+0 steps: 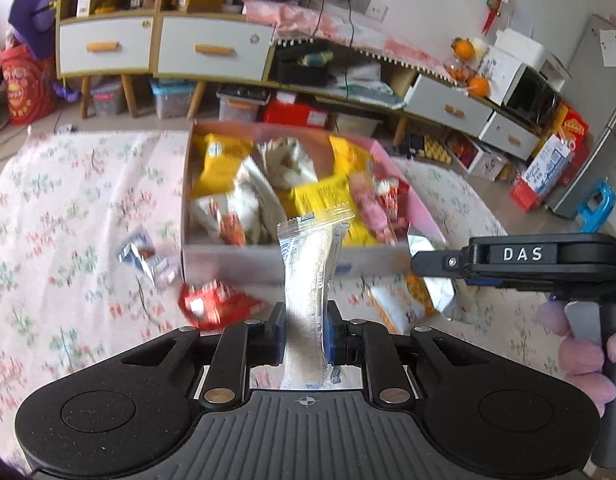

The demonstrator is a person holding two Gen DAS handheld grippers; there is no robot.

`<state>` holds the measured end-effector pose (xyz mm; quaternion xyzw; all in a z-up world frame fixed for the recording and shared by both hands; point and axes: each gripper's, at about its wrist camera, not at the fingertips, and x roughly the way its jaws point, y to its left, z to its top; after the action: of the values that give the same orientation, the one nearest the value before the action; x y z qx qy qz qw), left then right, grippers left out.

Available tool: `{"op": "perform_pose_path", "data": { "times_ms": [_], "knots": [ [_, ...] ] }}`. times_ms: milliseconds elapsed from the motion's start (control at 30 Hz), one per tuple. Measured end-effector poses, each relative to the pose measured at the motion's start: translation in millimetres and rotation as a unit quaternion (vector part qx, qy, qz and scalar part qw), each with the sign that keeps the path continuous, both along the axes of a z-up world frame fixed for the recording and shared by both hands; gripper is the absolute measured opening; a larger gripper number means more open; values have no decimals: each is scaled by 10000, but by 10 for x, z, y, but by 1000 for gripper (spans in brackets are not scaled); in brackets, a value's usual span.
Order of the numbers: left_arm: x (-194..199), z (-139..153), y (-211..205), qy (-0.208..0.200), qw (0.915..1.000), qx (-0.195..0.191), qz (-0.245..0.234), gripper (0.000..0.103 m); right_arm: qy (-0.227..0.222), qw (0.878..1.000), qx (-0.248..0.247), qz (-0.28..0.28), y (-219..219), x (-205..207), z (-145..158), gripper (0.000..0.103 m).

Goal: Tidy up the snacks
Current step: 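Carry both white packets into the pink box and open both grippers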

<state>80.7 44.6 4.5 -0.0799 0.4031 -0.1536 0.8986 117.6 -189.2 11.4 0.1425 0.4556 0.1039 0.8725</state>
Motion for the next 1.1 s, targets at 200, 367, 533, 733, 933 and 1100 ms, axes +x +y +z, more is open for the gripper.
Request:
{"op": "perform_pose_path", "data": {
  "times_ms": [200,367,533,733,933,1100],
  "knots": [
    [277,61,30,-126,9995,-154,264,16,-170,9989,345,-286,-102,118,0,44],
    [511,45,-10,-236,9991,-174,313,16,-331,9971,442,-530,-204,245,-6,44],
    [759,-14,-91,-354,9985,-267,306,16,-487,9937,729,-703,-313,398,-30,44],
    [932,-142,-196,-442,9984,-255,242,16,-582,9940,652,-659,-288,531,-110,44],
    [1056,-226,-181,-406,9984,-197,330,17,-684,9958,458,-409,-197,571,-116,44],
    [1081,-317,-132,-461,9980,-307,295,17,-696,9964,336,-342,-169,562,-123,44]
  ]
}}
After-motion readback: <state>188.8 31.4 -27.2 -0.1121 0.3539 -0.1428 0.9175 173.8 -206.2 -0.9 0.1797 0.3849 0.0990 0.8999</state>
